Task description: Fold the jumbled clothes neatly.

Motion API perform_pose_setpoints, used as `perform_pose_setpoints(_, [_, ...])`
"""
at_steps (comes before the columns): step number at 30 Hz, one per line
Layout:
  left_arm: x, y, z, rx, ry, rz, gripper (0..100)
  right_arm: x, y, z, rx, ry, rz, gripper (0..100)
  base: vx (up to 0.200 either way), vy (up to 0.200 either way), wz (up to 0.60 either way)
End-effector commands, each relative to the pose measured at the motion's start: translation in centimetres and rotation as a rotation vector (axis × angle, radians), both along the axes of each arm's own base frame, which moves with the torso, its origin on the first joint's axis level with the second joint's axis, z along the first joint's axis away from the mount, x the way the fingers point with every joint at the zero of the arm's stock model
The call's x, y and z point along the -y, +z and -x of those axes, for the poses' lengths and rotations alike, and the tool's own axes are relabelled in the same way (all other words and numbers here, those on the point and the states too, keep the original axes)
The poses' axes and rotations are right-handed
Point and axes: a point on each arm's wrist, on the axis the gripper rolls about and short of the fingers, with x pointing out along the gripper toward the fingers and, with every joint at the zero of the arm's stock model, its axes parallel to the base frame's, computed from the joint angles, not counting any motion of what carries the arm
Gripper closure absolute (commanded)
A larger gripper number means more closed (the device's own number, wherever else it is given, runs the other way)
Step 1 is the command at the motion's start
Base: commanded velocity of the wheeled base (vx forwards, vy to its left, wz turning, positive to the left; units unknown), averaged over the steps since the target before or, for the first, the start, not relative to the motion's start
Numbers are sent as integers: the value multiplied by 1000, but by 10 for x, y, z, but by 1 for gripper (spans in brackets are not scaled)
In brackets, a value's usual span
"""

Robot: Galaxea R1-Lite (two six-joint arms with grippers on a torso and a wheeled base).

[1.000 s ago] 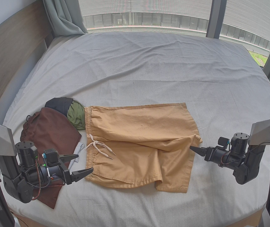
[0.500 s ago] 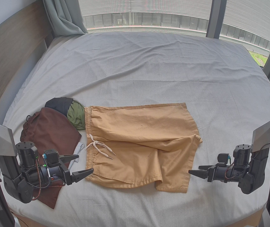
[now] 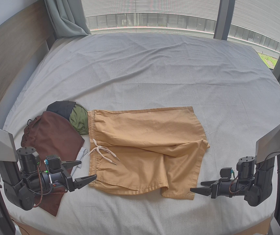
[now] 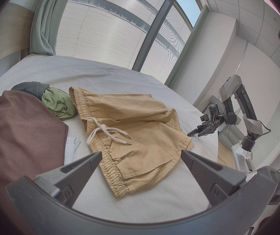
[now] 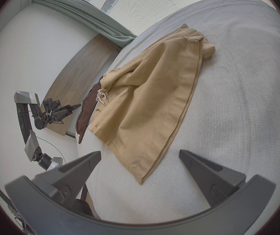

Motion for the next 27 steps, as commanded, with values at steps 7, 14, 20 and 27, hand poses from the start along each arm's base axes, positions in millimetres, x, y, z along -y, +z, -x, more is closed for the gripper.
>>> perform_pose_setpoints(7, [0, -1, 0, -4, 0, 0, 0, -8, -5, 8, -32, 41, 13, 0, 0, 0, 0])
perform_pose_setpoints(14, [0, -1, 0, -4, -2, 0, 0, -14, -20, 13, -86, 63, 23, 0, 0, 0, 0])
perform_pose_setpoints(20, [0, -1, 0, -4, -2, 0, 0, -17, -20, 11, -81, 76, 16, 0, 0, 0, 0])
perform_pose_setpoints(27, [0, -1, 0, -4, -2, 0, 0, -21, -19, 7, -63, 85, 10, 0, 0, 0, 0])
